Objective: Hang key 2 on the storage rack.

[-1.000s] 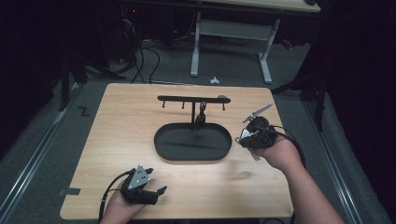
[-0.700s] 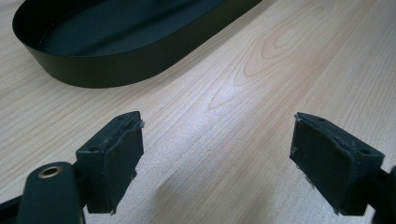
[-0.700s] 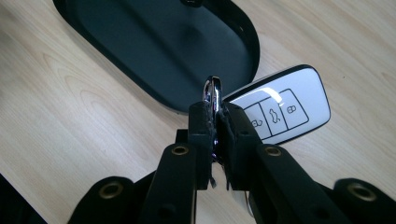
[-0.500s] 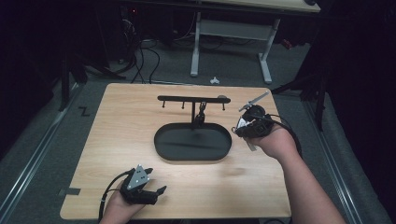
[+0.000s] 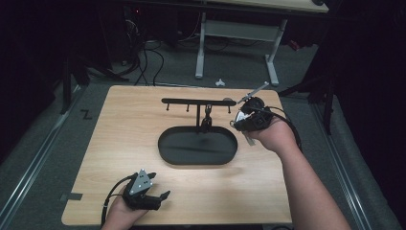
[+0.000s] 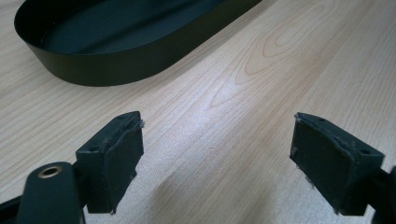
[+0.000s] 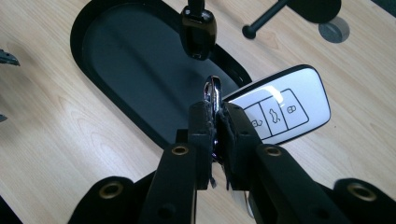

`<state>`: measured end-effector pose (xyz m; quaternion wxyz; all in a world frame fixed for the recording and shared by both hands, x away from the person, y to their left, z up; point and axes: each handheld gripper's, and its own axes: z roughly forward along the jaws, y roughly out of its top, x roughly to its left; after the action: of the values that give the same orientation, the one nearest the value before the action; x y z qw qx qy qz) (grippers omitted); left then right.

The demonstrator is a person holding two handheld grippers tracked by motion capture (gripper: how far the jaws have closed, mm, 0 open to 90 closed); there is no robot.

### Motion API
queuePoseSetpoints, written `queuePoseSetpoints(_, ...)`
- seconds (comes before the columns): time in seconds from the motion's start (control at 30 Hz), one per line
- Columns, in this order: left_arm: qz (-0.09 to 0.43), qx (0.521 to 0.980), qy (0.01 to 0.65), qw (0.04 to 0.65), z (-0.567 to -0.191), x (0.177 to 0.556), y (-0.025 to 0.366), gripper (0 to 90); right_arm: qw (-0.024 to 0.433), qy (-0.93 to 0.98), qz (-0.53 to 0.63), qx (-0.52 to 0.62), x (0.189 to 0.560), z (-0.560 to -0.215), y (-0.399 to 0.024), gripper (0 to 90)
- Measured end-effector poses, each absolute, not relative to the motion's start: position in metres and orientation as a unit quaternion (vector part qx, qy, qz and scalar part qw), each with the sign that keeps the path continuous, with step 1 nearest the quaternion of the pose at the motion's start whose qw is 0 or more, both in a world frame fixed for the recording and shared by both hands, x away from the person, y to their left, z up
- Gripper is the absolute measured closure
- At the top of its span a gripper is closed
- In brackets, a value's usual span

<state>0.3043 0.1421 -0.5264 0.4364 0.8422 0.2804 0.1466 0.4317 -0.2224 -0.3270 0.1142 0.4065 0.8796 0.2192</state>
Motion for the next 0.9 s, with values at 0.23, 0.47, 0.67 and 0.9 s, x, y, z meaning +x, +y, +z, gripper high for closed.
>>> queuePoseSetpoints(0.23, 0.147, 0.841, 0.283, 0.438, -0.526, 0.304, 0.143, 17.6, 0.117, 0.879, 0.224, 0.405, 0.442, -0.321, -0.216, 83.5)
queuePoseSetpoints(0.47, 0.147, 0.843, 0.281, 0.435, -0.526, 0.305, 0.141, 17.6, 0.113, 0.874, 0.229, 0.414, 0.454, -0.319, -0.216, 83.6)
queuePoseSetpoints(0.67, 0.147, 0.843, 0.281, 0.435, -0.526, 0.304, 0.142, 17.5, 0.11, 0.869, 0.236, 0.421, 0.459, -0.322, -0.218, 83.5)
queuePoseSetpoints(0.9, 0.147, 0.843, 0.28, 0.436, -0.526, 0.304, 0.143, 17.5, 0.104, 0.861, 0.246, 0.432, 0.467, -0.323, -0.223, 83.4)
